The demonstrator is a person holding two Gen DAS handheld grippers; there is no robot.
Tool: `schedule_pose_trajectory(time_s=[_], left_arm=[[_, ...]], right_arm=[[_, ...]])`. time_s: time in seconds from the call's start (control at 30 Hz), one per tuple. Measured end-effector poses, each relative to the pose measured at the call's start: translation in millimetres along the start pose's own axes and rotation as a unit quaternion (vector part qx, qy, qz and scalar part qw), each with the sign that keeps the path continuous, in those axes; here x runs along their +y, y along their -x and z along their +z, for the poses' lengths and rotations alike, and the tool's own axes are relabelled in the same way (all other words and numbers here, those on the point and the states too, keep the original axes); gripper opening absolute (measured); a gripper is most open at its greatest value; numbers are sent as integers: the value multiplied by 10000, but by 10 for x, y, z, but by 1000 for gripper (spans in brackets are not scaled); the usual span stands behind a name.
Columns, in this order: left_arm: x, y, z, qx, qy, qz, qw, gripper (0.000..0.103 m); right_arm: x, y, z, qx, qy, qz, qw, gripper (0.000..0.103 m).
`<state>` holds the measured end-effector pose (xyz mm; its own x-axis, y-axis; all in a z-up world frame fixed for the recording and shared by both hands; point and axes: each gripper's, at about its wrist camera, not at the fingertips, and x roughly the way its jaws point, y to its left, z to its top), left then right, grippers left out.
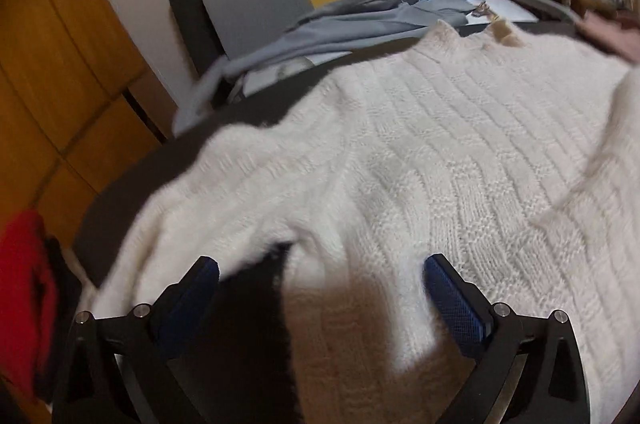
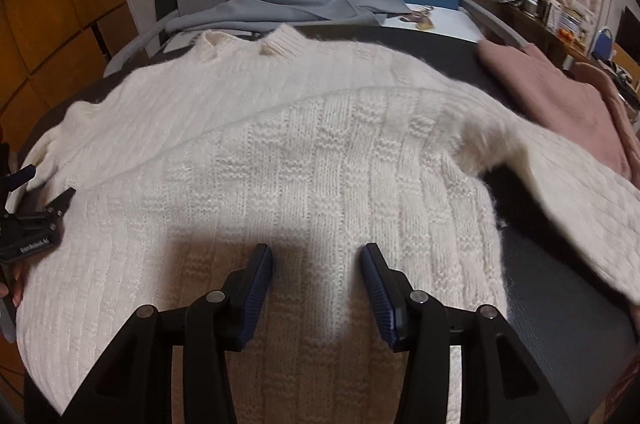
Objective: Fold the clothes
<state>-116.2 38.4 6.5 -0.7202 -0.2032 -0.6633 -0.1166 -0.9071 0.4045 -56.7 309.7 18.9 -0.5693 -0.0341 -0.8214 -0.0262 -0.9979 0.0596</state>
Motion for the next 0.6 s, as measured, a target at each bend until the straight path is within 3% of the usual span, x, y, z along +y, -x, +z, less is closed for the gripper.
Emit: schedule_pose_trajectory(time_s=[0.1, 0.23, 0.33, 0.4, 0.47, 0.53, 0.6], left_arm=[[-49, 9, 2, -45, -194, 141, 9997, 103], [-173, 255, -85, 0, -364, 158, 9992, 101], [-195, 659, -180, -404, -563, -224, 9973, 100], [-335, 907, -273, -571, -742, -748, 9928, 100], [-515, 1043, -375, -569, -1037, -1171, 9861, 100], [-630, 1120, -466, -720, -1151, -1106, 9845, 100], [-611, 1133, -475, -631, -979, -1215, 9857, 96]], right_arm=[[52, -11, 38, 79, -35, -12, 10000, 50], [4, 234, -120, 354, -146, 491, 9981, 50], [-568, 616, -420, -154, -1291, 665, 9893, 48], [-1030, 875, -664, -521, -2205, 662, 9717, 48], [-1565, 1067, -957, -762, -3211, 428, 9430, 48], [-1963, 1194, -1164, -891, -3902, 226, 9161, 48], [-2338, 1291, -1305, -1046, -4456, 71, 8891, 48]])
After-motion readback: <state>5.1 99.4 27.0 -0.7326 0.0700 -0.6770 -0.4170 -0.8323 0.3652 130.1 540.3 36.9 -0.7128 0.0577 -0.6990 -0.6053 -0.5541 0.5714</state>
